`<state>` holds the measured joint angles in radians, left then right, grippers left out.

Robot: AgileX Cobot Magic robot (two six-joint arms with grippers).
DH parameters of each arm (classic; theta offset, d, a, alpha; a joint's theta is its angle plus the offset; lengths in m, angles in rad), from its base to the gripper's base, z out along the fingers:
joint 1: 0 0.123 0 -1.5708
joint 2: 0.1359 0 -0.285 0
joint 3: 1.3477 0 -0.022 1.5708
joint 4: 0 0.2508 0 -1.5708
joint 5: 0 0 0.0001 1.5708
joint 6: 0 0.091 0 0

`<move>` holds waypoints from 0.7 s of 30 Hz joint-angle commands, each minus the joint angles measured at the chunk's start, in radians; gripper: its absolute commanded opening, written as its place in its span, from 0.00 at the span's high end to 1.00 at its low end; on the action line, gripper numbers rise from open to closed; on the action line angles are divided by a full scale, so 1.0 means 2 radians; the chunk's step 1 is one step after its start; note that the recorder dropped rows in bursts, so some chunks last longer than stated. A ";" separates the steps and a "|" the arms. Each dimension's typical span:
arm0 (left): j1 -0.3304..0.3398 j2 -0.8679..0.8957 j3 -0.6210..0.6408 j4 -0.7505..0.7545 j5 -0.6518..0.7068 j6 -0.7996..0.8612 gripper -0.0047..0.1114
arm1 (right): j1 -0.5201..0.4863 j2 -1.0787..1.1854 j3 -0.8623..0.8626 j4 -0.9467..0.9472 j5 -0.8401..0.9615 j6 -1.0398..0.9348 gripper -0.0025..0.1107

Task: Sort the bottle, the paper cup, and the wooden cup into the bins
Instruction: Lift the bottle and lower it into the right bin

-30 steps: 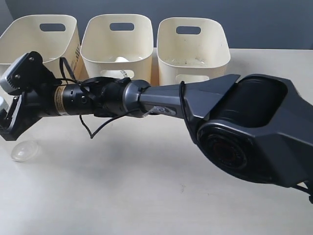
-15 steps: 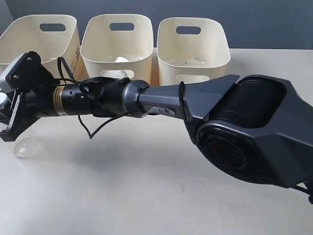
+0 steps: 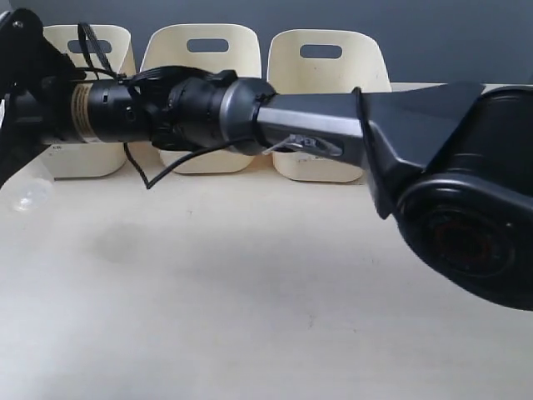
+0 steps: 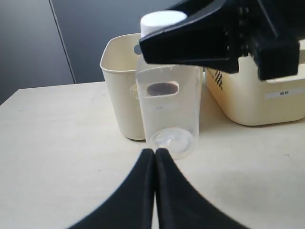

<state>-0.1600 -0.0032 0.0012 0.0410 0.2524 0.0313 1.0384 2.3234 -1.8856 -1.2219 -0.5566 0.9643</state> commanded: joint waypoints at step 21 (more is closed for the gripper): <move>-0.001 0.002 -0.001 0.001 -0.007 -0.001 0.96 | -0.217 -0.336 0.338 0.151 0.023 -0.158 0.98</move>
<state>-0.1600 -0.0032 0.0012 0.0410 0.2524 0.0313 0.6497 1.6635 -1.2204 -0.9414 -0.5334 0.6515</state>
